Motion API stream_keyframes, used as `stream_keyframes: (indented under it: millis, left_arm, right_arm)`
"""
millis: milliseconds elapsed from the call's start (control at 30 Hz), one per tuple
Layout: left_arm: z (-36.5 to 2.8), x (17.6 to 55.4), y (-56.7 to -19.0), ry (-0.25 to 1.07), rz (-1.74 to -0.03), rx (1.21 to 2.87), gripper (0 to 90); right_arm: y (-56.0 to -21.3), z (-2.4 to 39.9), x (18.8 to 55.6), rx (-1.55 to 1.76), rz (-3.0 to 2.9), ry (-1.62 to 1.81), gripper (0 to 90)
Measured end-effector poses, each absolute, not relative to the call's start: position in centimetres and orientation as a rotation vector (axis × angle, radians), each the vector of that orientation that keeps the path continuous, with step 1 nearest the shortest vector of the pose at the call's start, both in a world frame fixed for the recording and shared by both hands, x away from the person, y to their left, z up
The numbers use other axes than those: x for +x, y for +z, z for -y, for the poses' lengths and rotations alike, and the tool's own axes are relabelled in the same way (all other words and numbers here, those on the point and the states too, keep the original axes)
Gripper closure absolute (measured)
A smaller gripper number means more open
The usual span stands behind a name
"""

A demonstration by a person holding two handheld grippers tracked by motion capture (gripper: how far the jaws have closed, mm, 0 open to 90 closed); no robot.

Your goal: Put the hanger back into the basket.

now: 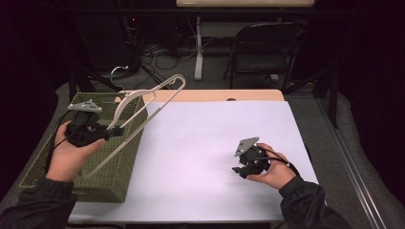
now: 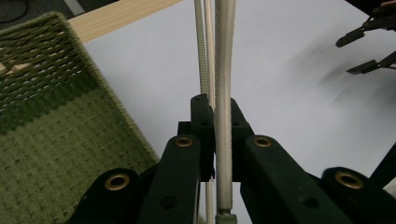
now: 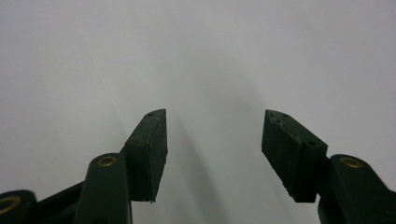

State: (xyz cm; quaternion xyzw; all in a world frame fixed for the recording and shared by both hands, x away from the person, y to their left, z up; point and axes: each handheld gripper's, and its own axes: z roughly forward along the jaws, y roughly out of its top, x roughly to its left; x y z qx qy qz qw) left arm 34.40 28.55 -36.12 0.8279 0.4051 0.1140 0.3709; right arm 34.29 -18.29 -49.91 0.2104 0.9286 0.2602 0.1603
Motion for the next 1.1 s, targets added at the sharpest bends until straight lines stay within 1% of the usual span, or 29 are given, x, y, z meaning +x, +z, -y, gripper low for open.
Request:
stream_keyframes:
  millis: [233,267,367,667,1100]
  left_arm:
    - [-32.0,34.9,-36.2,0.333,-1.083,2.110,87.5]
    - [-32.5,34.9,-36.2,0.339,-1.088,2.108,87.5]
    - [-34.1,35.1,-36.4,0.347,-1.111,2.106,87.5]
    - [-37.9,35.3,-37.9,0.365,-1.156,2.111,87.5]
    - [-41.3,35.2,-40.5,0.358,-1.103,2.136,87.5]
  right_arm:
    - [-50.1,18.3,34.3,0.617,-2.644,0.752,40.4]
    - [-49.9,18.4,34.3,0.612,-2.666,0.700,40.5]
    - [-50.1,18.4,34.3,0.628,-2.654,0.735,40.5]
    - [-50.3,18.3,34.4,0.626,-2.655,0.724,40.5]
    - [-50.7,17.9,34.5,0.609,-2.662,0.700,40.6]
